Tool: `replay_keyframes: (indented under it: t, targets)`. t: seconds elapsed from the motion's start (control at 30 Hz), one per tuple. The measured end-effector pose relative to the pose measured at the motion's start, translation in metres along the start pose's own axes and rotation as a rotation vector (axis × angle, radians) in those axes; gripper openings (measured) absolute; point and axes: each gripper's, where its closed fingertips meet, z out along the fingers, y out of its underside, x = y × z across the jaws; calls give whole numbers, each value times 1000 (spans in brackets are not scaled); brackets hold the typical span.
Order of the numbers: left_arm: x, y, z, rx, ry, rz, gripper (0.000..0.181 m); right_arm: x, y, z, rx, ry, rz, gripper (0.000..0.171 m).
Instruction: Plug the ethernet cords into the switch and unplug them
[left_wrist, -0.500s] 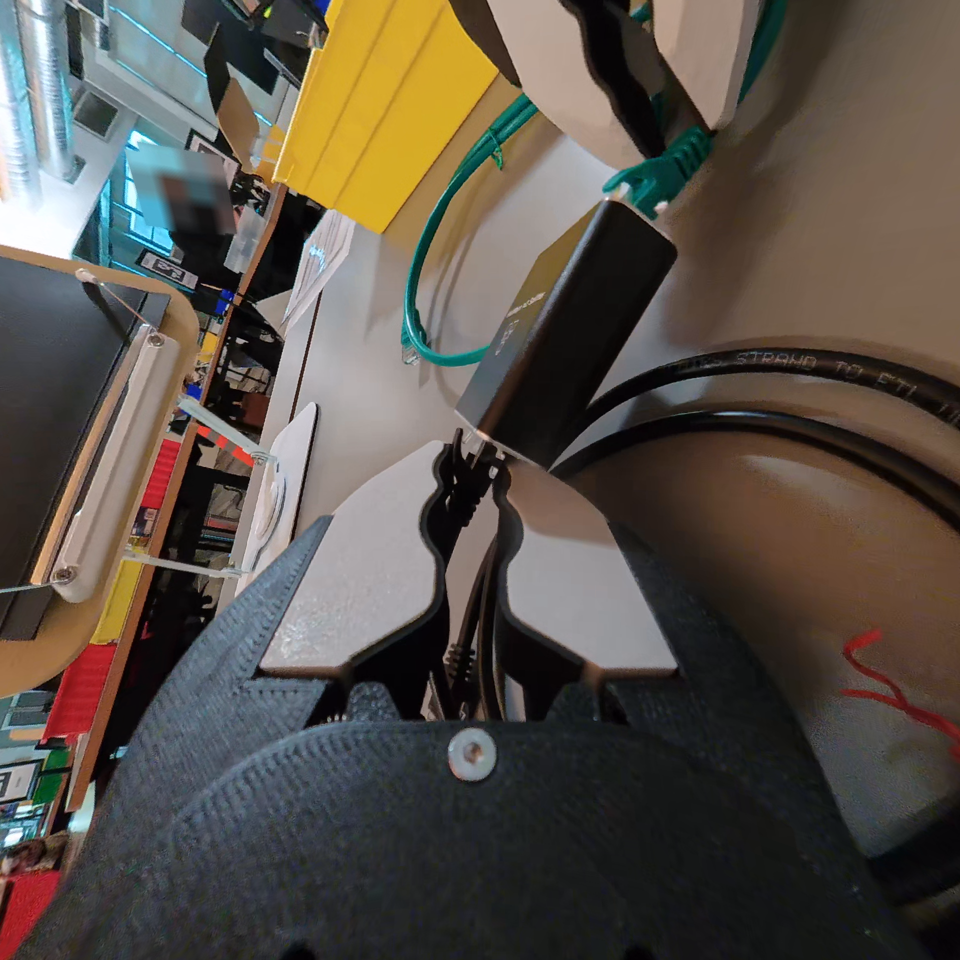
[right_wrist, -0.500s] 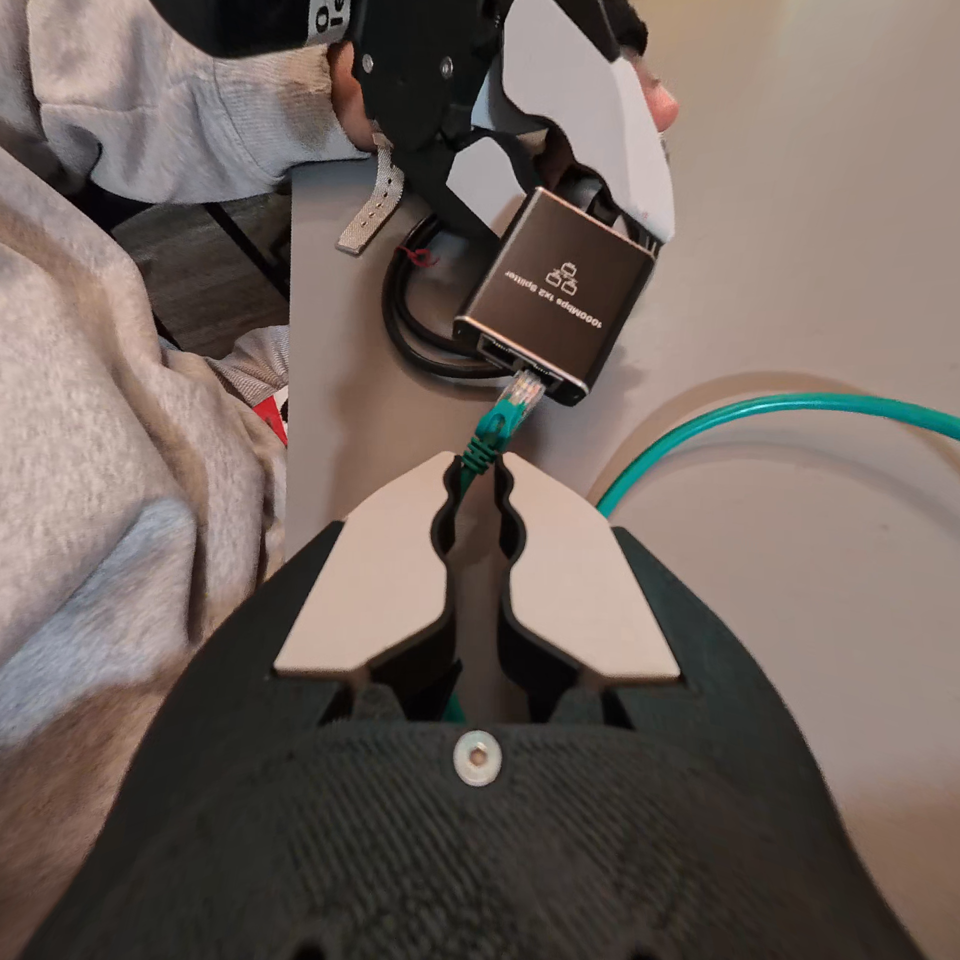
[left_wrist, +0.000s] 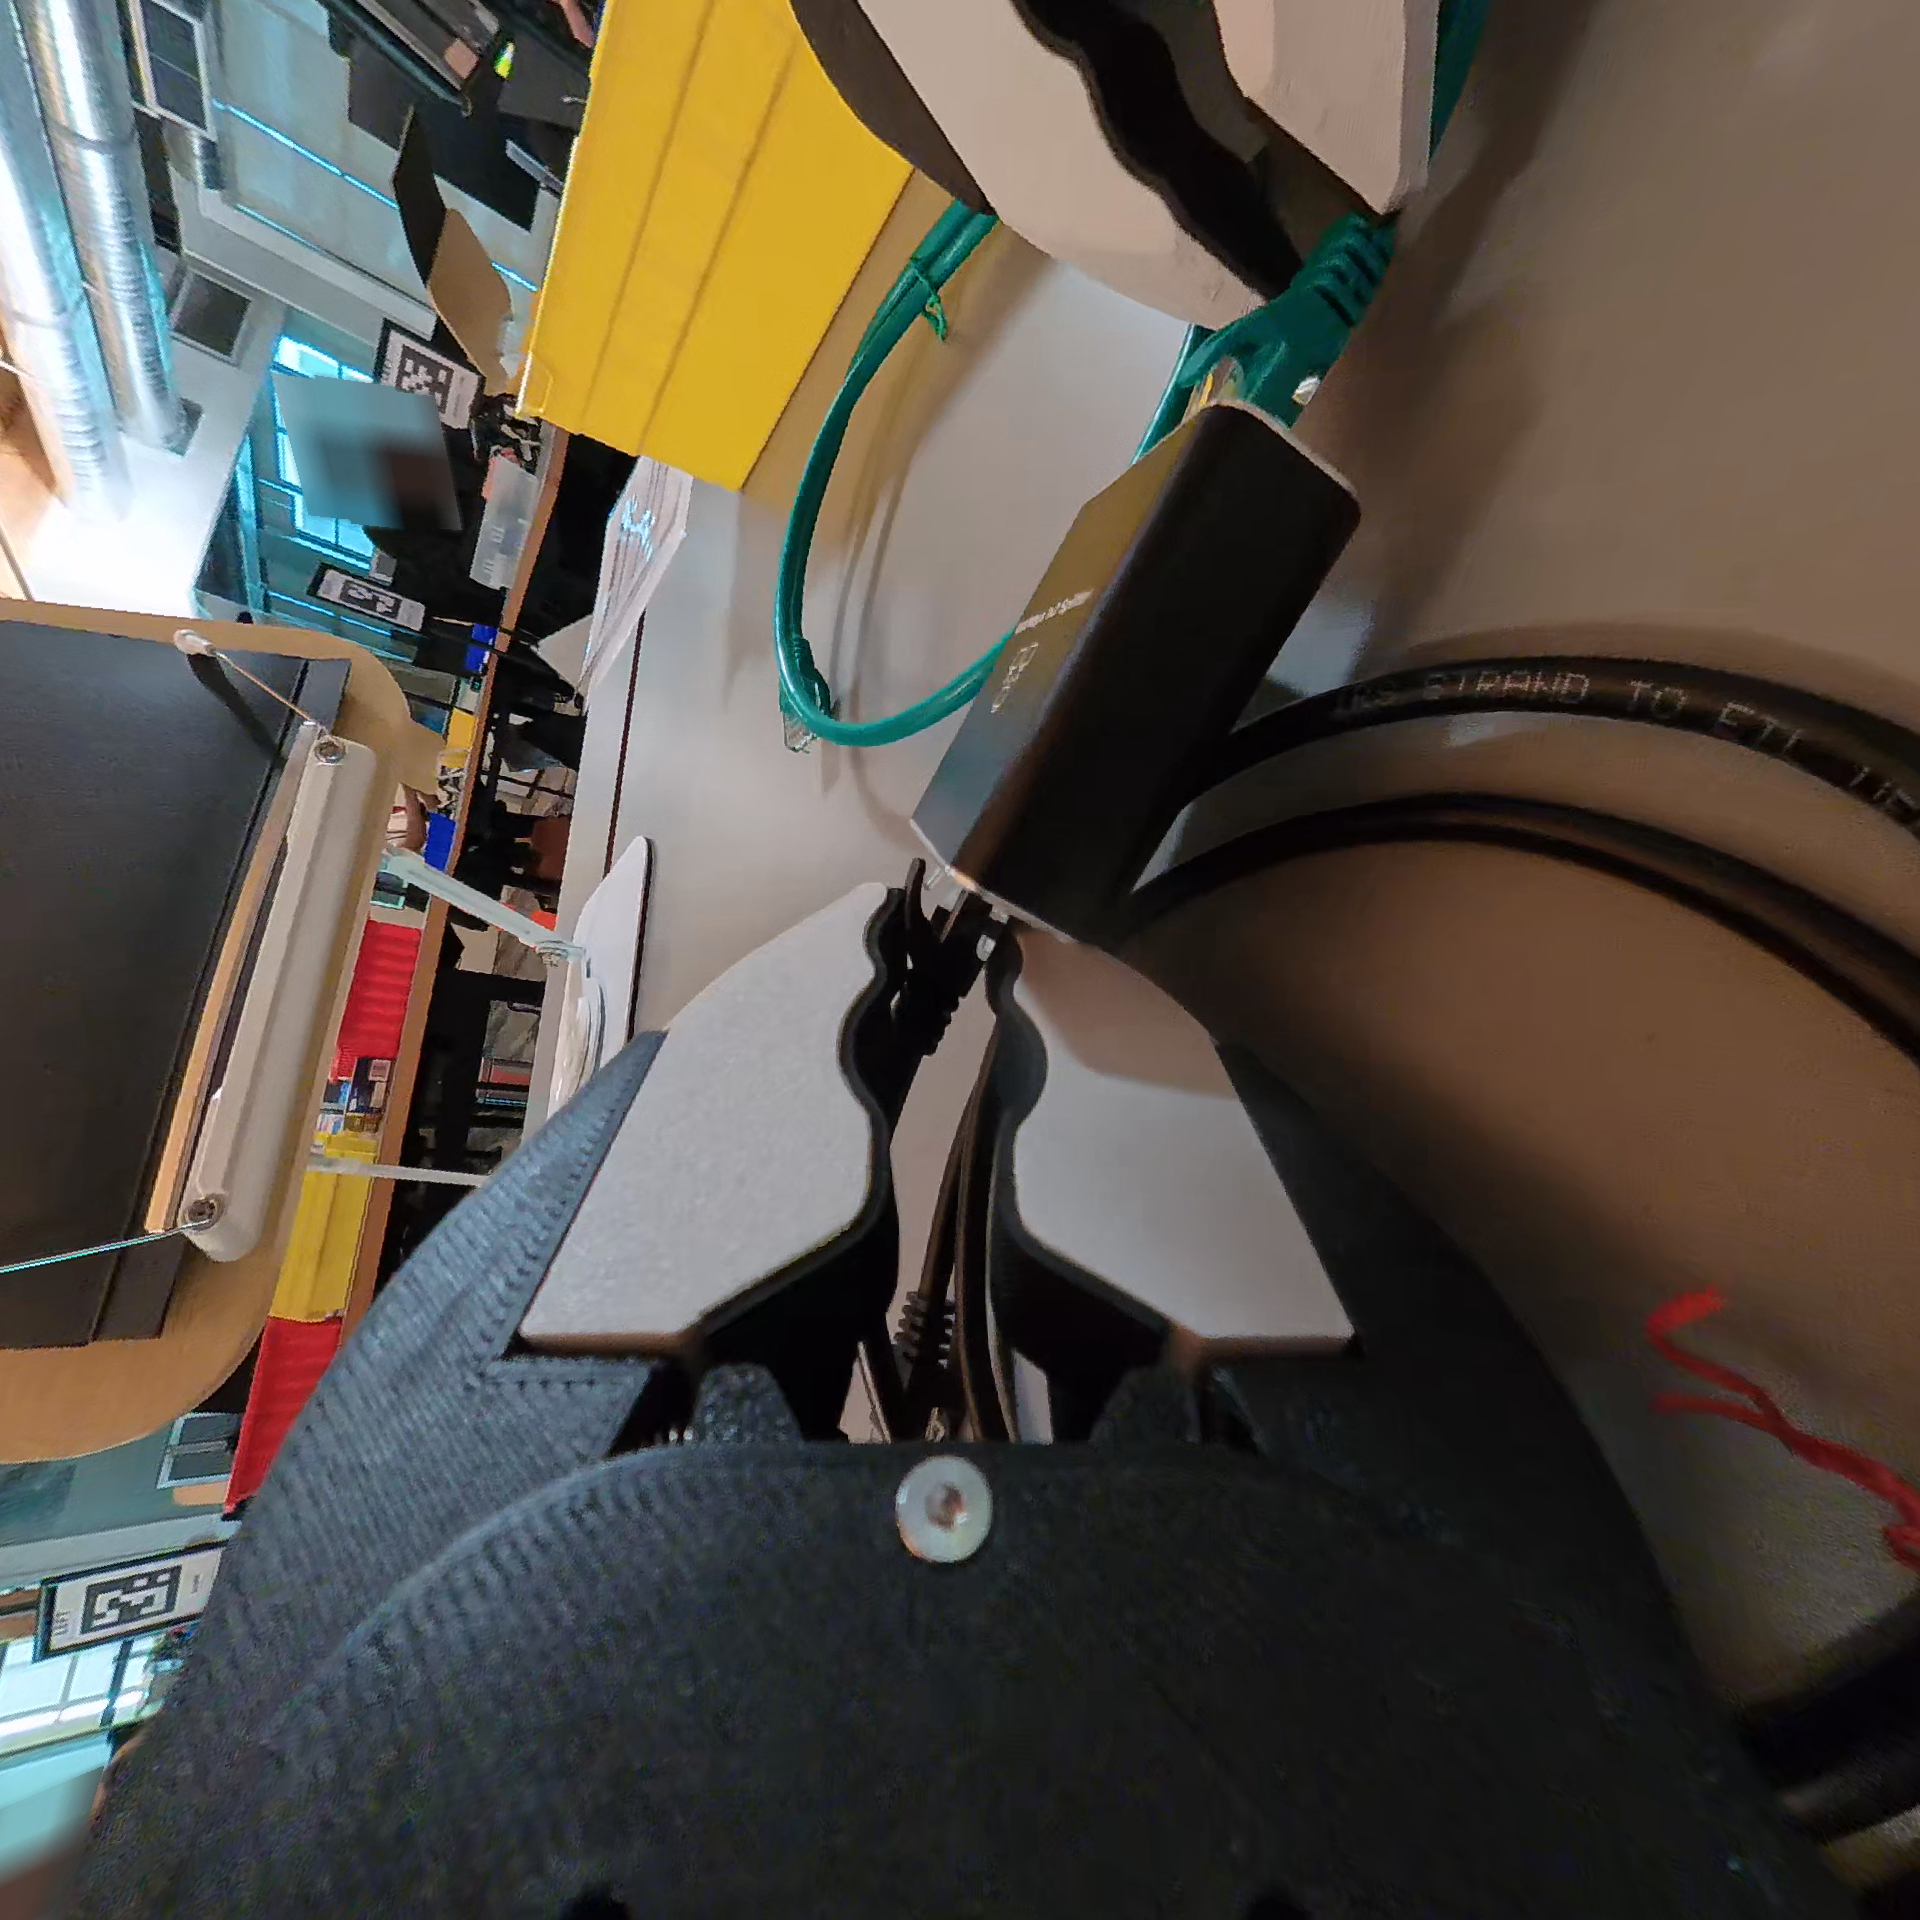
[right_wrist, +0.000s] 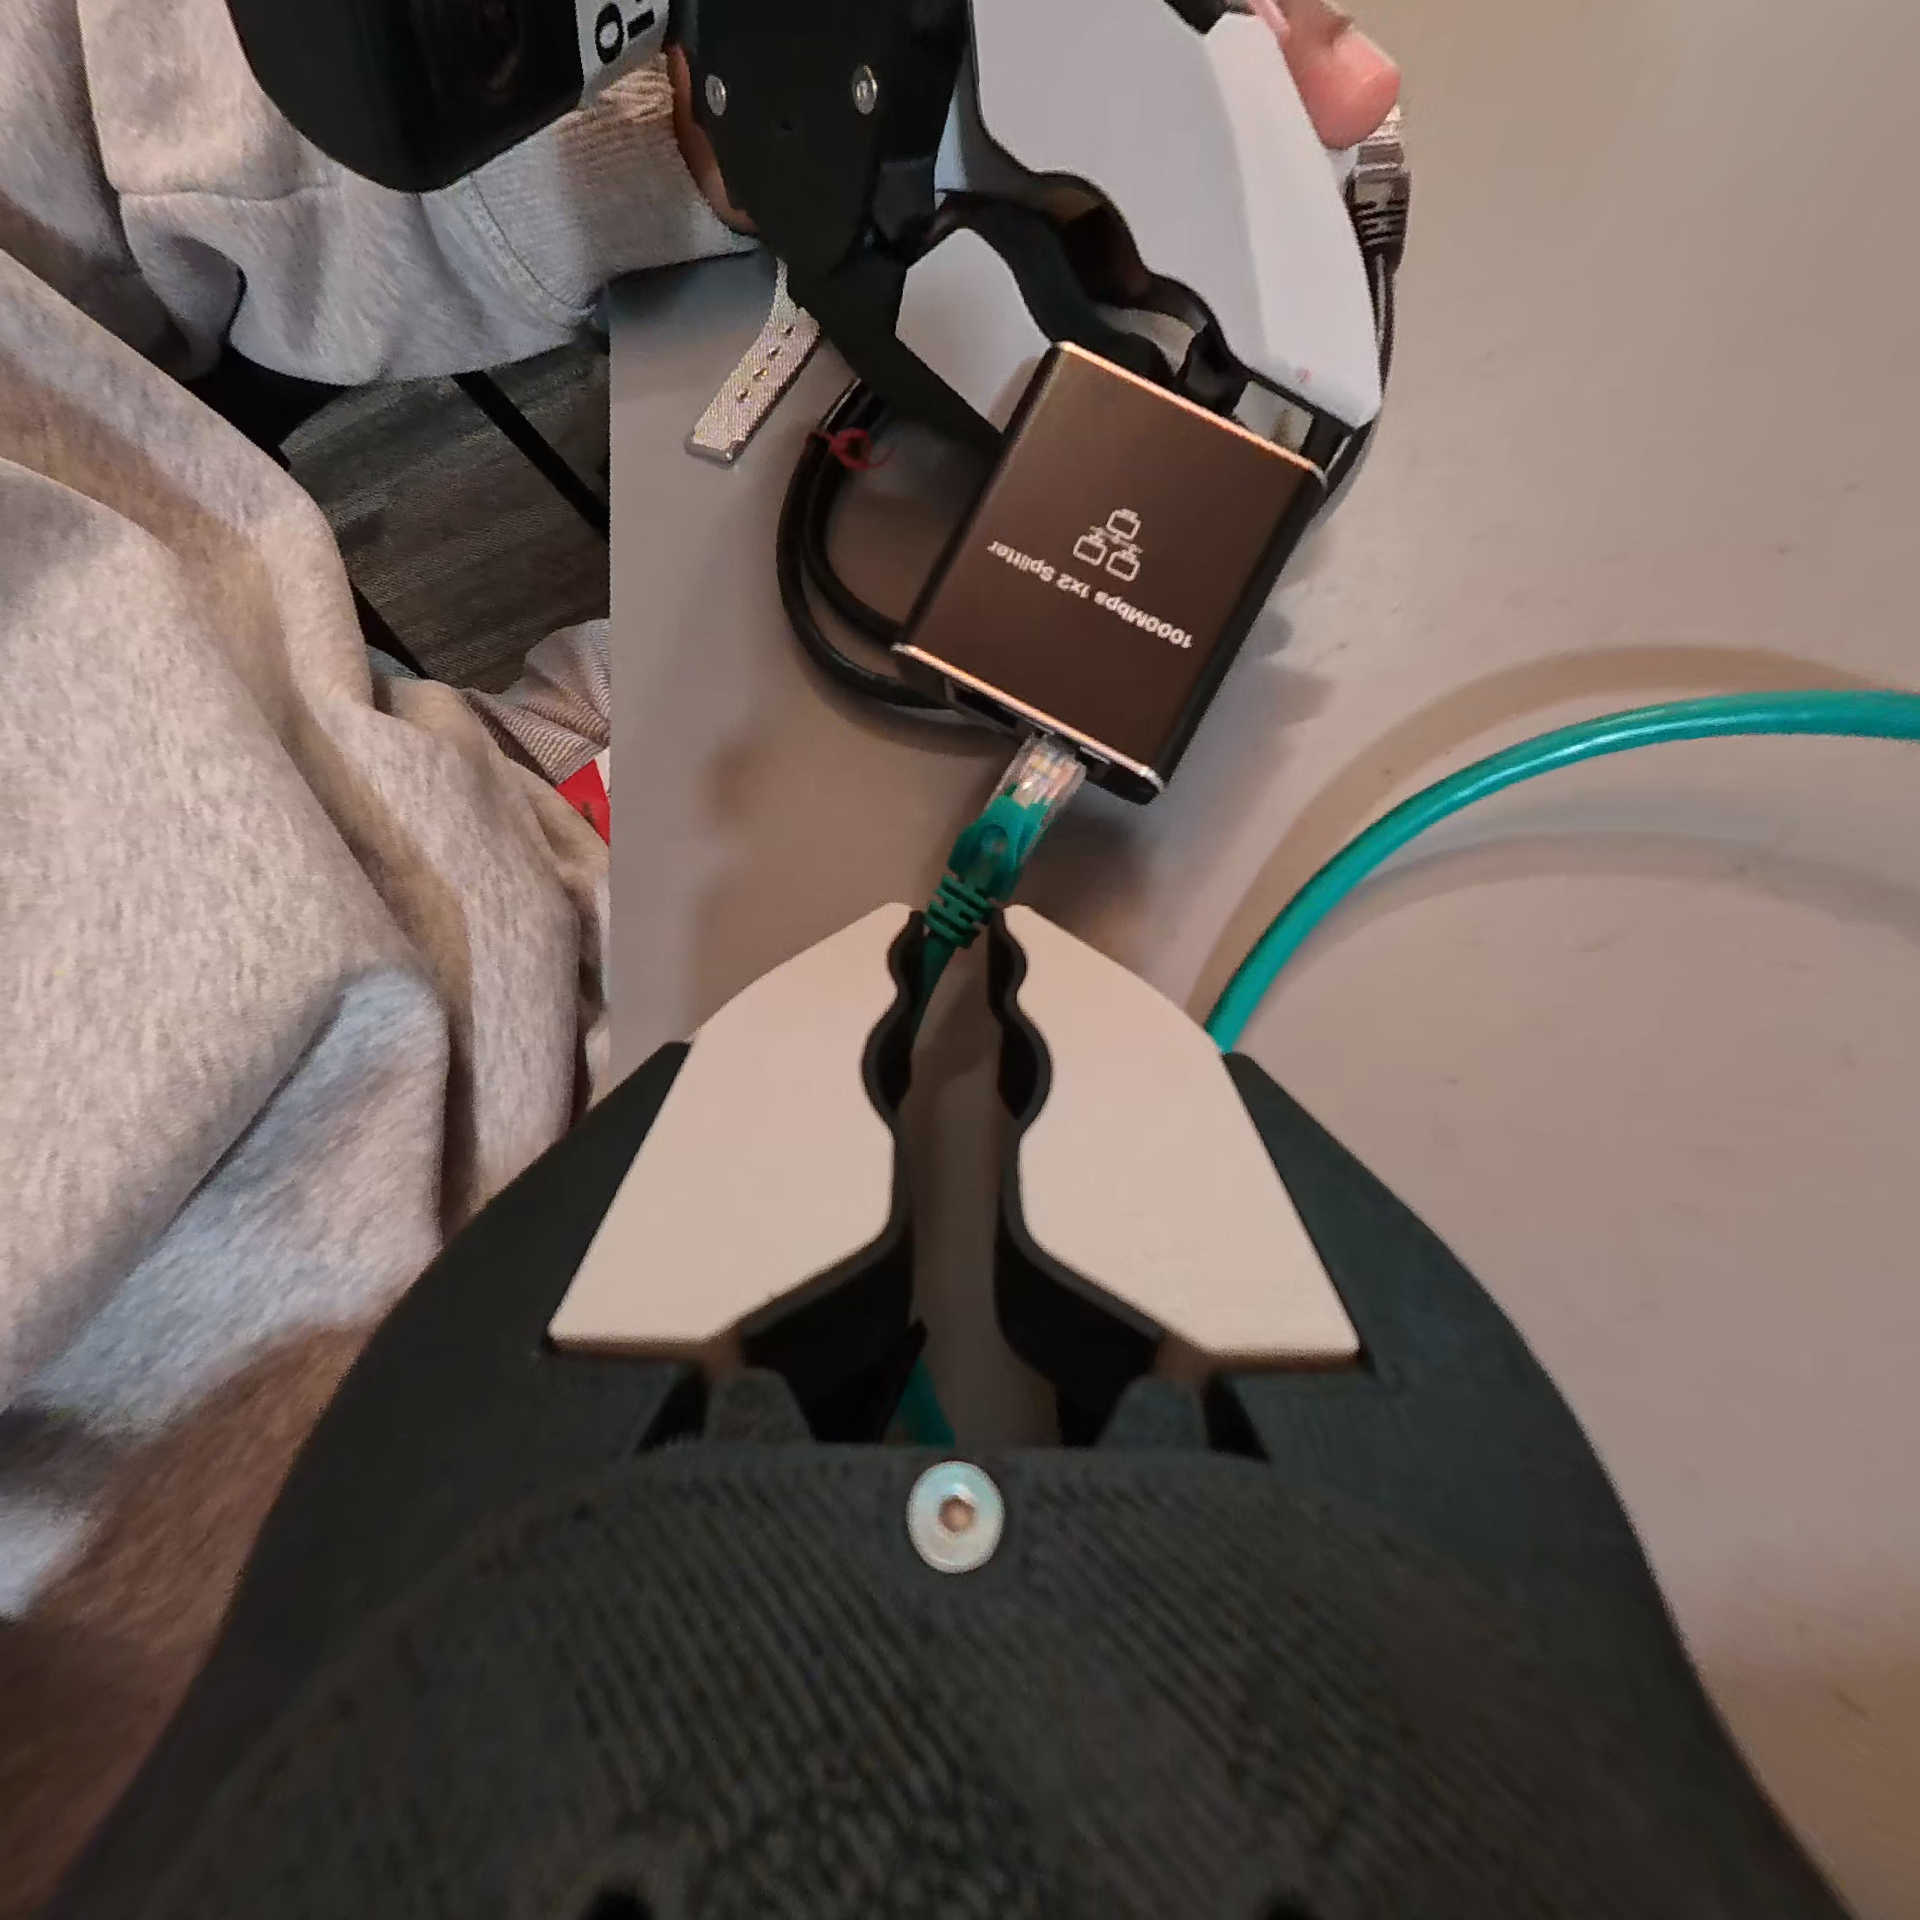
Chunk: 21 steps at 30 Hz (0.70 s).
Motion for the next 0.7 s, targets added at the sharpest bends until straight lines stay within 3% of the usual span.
replay_keyframes:
  t: [0.7]
  targets:
    - [5,-3,0,8,6,45,13,-3,4,-4,-4,-54,32,11]
